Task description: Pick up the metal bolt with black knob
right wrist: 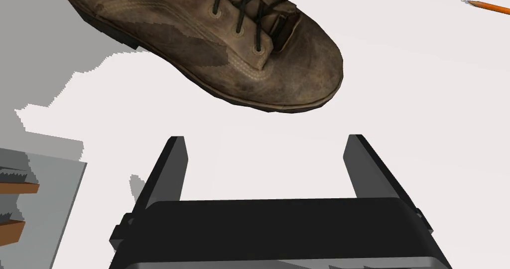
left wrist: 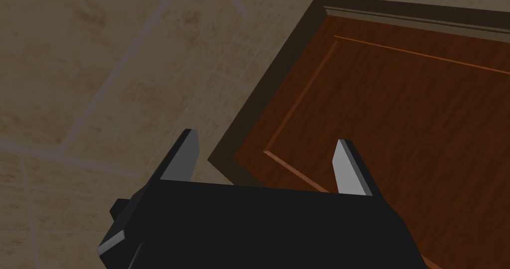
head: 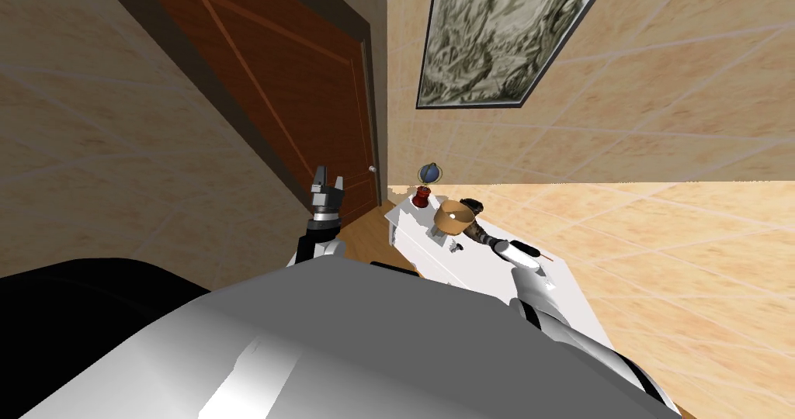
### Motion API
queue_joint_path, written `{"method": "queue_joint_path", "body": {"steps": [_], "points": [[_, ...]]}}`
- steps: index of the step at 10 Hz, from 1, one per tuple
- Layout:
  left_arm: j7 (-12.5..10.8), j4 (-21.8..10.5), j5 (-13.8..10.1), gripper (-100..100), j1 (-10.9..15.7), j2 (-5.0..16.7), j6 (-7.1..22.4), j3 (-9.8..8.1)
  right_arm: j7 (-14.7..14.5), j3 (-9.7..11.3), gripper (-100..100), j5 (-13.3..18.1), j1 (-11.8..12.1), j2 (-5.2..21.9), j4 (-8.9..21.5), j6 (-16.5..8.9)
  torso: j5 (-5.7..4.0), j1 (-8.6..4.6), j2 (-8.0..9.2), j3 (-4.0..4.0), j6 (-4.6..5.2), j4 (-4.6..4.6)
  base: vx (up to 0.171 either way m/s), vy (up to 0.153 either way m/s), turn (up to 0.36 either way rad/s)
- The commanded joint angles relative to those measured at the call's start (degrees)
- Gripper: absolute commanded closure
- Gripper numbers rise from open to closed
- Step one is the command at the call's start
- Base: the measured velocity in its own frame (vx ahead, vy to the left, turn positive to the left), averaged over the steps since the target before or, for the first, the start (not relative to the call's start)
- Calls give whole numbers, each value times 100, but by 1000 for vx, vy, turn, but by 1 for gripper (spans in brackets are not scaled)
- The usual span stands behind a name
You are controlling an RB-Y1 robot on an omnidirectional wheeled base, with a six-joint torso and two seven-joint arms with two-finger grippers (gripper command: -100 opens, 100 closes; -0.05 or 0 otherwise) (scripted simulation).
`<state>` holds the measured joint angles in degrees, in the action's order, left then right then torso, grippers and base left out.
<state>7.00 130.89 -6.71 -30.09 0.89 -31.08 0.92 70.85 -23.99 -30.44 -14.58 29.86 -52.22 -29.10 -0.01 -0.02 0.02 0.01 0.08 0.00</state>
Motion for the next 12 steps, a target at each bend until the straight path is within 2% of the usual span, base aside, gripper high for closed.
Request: {"method": "queue_joint_path", "body": {"steps": [1,2,3,4,5,6,7,8,9,10,12], "points": [[0,0,0,0,0,0,0,0,273,-73,-100,-90,-201,110,286,-161,0,0,0,0,0,0,-10,3,94],[0,0,0,0,1,0,0,0,273,-73,-100,-90,-201,110,434,-161,1,2,-1,0,-4,1,-9,-2,73],[0,0,0,0,0,0,0,0,487,-143,-100,-170,-358,200,649,-324,0,1,0,0,-1,0,-11,-1,100],[0,0,0,0,0,0,0,0,525,-143,-100,-170,-358,200,775,-324,1,1,0,0,-3,1,-10,-3,46],[0,0,0,0,0,0,0,0,761,-208,-100,-245,-504,281,949,-479,0,0,0,0,0,0,-15,1,78],[0,0,0,0,0,0,0,0,761,-208,-100,-245,-504,281,1102,-479,1,1,1,1,-3,1,-10,-1,58],[0,0,0,0,0,0,0,0,981,-267,-100,-313,-636,352,1291,-624,0,1,1,1,0,0,-10,1,85],[0,0,0,0,0,0,0,0,981,-267,-100,-313,-636,352,1413,-624,1,2,1,1,-2,1,-7,-1,46],[0,0,0,0,0,0,0,0,1183,-319,-100,-375,-752,411,1648,-760,0,1,0,0,0,0,-8,1,83],[0,0,0,0,0,0,0,0,1183,-319,-100,-375,-752,411,1706,-760,1,2,0,0,-2,0,-6,0,40],[0,0,0,0,0,0,0,0,1508,-403,-100,-478,-930,490,2187,-998,1,3,-1,0,-1,0,-5,7,91]]}}
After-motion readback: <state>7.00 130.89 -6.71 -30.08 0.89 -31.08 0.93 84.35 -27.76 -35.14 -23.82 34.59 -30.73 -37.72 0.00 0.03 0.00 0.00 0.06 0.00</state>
